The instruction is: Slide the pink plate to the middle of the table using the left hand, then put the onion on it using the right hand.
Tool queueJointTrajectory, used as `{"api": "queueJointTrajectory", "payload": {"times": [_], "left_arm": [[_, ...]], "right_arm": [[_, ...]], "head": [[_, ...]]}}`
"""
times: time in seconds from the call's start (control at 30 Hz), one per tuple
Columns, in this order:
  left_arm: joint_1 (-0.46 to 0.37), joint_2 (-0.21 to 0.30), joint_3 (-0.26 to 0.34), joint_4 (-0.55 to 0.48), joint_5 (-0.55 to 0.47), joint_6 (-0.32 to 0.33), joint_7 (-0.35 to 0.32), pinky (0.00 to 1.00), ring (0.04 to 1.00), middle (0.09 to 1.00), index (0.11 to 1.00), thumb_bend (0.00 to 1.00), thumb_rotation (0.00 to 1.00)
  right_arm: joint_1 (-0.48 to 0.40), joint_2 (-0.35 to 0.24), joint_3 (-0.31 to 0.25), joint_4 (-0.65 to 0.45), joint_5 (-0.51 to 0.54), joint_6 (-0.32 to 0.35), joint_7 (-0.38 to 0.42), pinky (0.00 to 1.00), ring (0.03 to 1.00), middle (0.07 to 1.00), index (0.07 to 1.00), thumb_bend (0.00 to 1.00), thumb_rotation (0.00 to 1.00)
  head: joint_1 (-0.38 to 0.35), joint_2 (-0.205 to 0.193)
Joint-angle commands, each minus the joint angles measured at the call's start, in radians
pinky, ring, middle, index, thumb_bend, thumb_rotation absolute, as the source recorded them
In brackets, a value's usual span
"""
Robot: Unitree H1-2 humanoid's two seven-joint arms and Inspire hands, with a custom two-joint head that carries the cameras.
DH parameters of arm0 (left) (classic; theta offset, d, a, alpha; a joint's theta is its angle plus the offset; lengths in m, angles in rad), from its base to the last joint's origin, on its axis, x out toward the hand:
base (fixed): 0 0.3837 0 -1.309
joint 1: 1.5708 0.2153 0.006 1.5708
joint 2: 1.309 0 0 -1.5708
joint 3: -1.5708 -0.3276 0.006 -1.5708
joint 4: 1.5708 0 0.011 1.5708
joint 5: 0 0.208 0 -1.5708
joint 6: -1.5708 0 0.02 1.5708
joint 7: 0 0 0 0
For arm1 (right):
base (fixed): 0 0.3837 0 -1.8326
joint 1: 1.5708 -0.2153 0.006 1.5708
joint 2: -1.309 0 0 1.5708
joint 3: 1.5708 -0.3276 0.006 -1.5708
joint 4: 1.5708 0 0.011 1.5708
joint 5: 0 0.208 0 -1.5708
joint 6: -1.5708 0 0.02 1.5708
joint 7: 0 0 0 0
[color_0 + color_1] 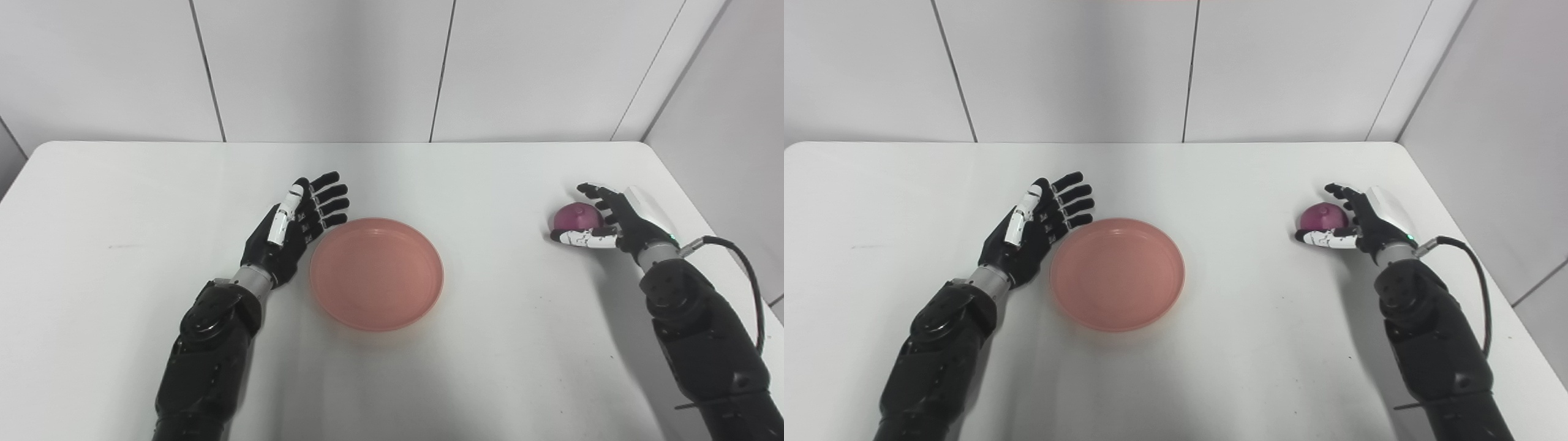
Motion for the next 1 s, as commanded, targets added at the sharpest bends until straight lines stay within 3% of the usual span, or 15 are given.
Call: {"api": "queueJointTrajectory", "payload": {"times": [0.0, 0.17, 0.47, 0.63, 0.83, 0.87, 0.97], "left_arm": [[-0.010, 0.001, -0.006, -0.012, 0.002, 0.010, 0.005, 0.79, 0.823, 0.825, 0.799, 0.37, 1.00], [-0.009, -0.001, -0.005, -0.013, 0.002, 0.013, 0.007, 0.79, 0.822, 0.826, 0.801, 0.37, 1.00], [-0.005, 0.001, -0.005, -0.018, -0.001, 0.013, 0.003, 0.80, 0.830, 0.832, 0.805, 0.37, 1.00], [-0.006, 0.002, -0.005, -0.015, -0.003, 0.011, -0.001, 0.80, 0.828, 0.831, 0.803, 0.37, 1.00], [-0.006, 0.000, -0.003, -0.014, -0.003, 0.013, 0.003, 0.80, 0.824, 0.828, 0.802, 0.37, 1.00], [-0.006, -0.001, -0.003, -0.016, -0.003, 0.015, 0.004, 0.79, 0.823, 0.827, 0.801, 0.38, 1.00], [-0.006, 0.000, -0.003, -0.017, -0.004, 0.014, 0.002, 0.80, 0.824, 0.828, 0.803, 0.37, 1.00]], "right_arm": [[-0.033, -0.037, -0.012, -0.023, -0.005, 0.030, -0.005, 0.75, 0.828, 0.856, 0.860, 0.97, 0.38], [-0.026, -0.040, -0.012, -0.028, -0.012, 0.014, -0.023, 0.69, 0.763, 0.799, 0.804, 0.93, 0.34], [-0.015, -0.024, -0.033, -0.017, 0.021, -0.052, -0.102, 0.55, 0.611, 0.663, 0.664, 0.86, 0.09], [-0.025, -0.028, -0.019, -0.013, 0.019, -0.022, -0.091, 0.52, 0.568, 0.621, 0.620, 0.85, 0.01], [-0.030, -0.040, 0.001, -0.023, 0.001, -0.006, -0.073, 0.51, 0.541, 0.592, 0.571, 0.83, 0.01], [-0.028, -0.041, 0.002, -0.024, -0.001, -0.008, -0.074, 0.51, 0.536, 0.586, 0.522, 0.65, 0.08], [-0.026, -0.045, 0.004, -0.026, -0.001, -0.013, -0.073, 0.51, 0.532, 0.579, 0.492, 0.53, 0.13]], "head": [[0.000, 0.000], [0.001, -0.001], [0.000, 0.001], [0.001, 0.002], [0.000, 0.003], [0.000, 0.004], [0.001, 0.003]]}}
